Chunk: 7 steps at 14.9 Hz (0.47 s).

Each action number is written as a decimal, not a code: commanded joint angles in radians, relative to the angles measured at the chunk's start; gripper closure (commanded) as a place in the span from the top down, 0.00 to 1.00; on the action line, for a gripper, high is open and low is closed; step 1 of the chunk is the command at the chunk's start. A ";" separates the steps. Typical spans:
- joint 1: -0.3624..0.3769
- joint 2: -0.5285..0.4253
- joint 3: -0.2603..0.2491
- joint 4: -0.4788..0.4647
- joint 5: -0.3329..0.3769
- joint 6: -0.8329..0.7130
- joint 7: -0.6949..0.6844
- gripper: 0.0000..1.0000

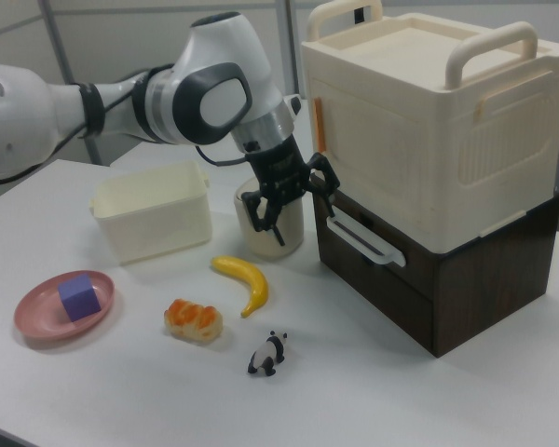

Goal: Slide open the drawer
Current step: 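Move the gripper over to the white handle of the brown drawer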

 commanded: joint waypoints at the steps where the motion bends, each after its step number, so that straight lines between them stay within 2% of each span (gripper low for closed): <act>1: 0.007 0.033 -0.009 0.009 -0.064 0.049 -0.015 1.00; 7: -0.001 0.103 -0.009 0.009 -0.186 0.135 0.013 1.00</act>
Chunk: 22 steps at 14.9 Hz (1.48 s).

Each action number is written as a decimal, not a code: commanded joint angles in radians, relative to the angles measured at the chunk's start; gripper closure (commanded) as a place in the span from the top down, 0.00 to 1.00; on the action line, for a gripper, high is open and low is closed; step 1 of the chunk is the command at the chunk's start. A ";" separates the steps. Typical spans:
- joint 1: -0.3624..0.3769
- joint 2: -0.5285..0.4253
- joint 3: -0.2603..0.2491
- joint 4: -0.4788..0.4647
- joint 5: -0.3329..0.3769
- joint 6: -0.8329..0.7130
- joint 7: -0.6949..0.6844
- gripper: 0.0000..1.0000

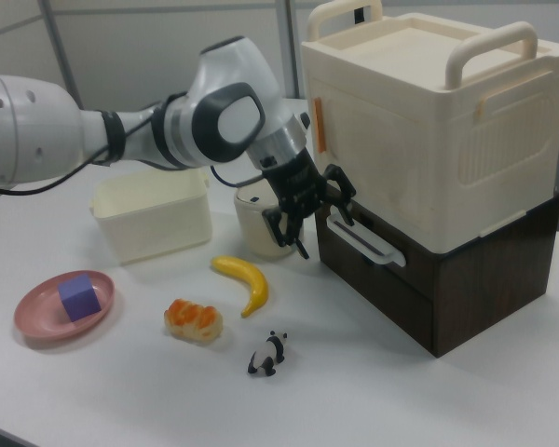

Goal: Slide open the drawer
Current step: 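Move the gripper over to the white handle of the brown drawer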

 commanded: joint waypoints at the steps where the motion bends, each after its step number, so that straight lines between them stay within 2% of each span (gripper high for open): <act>1: -0.001 0.044 -0.007 0.008 -0.070 0.047 0.014 1.00; 22: 0.007 0.135 0.002 0.027 -0.087 0.148 0.012 1.00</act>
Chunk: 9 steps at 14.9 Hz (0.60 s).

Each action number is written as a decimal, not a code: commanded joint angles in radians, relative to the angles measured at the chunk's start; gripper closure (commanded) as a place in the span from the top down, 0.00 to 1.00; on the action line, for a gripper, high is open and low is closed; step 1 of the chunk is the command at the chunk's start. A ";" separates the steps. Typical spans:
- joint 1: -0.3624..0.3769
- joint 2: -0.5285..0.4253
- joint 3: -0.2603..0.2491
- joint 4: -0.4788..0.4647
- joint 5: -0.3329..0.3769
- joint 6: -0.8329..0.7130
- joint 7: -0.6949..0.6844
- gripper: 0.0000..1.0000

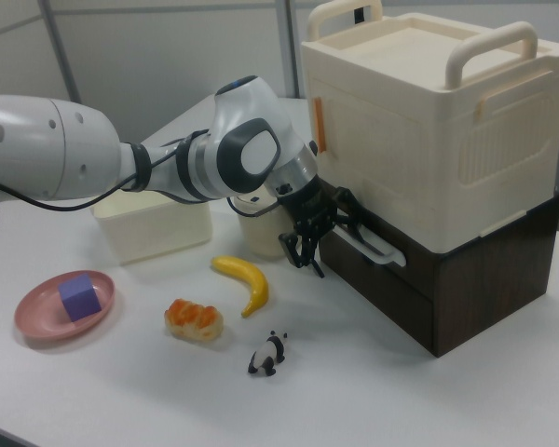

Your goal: Slide open the drawer

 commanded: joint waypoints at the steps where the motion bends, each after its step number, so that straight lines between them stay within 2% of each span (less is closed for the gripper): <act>1: 0.003 0.011 -0.002 0.016 -0.020 0.026 0.011 1.00; 5: 0.006 -0.008 0.003 0.005 -0.011 0.015 0.020 1.00; 9: 0.009 -0.035 0.013 -0.023 -0.010 -0.002 0.135 1.00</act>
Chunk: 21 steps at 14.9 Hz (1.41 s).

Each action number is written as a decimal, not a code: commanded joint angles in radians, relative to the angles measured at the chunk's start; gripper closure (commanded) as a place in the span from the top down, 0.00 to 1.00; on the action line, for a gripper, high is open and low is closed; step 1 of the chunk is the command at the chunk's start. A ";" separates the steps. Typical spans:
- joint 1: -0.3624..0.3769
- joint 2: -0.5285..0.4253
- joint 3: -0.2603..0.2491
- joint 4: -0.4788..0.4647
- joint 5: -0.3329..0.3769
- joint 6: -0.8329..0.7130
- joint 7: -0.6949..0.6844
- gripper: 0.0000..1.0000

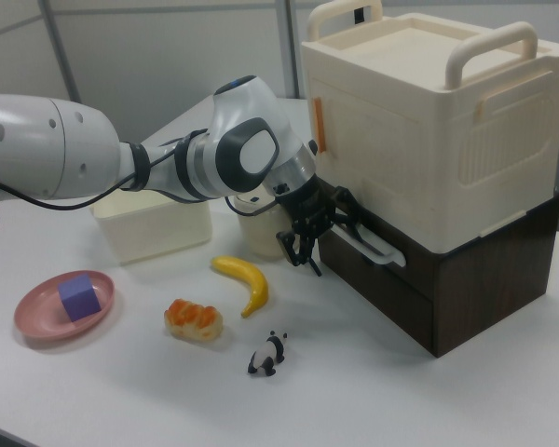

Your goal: Slide open the drawer

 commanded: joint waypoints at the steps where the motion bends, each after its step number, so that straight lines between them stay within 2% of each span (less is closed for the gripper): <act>1: 0.006 -0.036 0.015 -0.023 -0.010 -0.020 0.100 1.00; 8: 0.012 -0.037 0.029 -0.043 -0.011 -0.059 0.166 1.00; 11: 0.012 -0.039 0.074 -0.060 -0.017 -0.099 0.242 1.00; 17: 0.012 -0.059 0.086 -0.064 -0.014 -0.154 0.273 1.00; 21: 0.010 -0.071 0.117 -0.069 -0.004 -0.229 0.304 1.00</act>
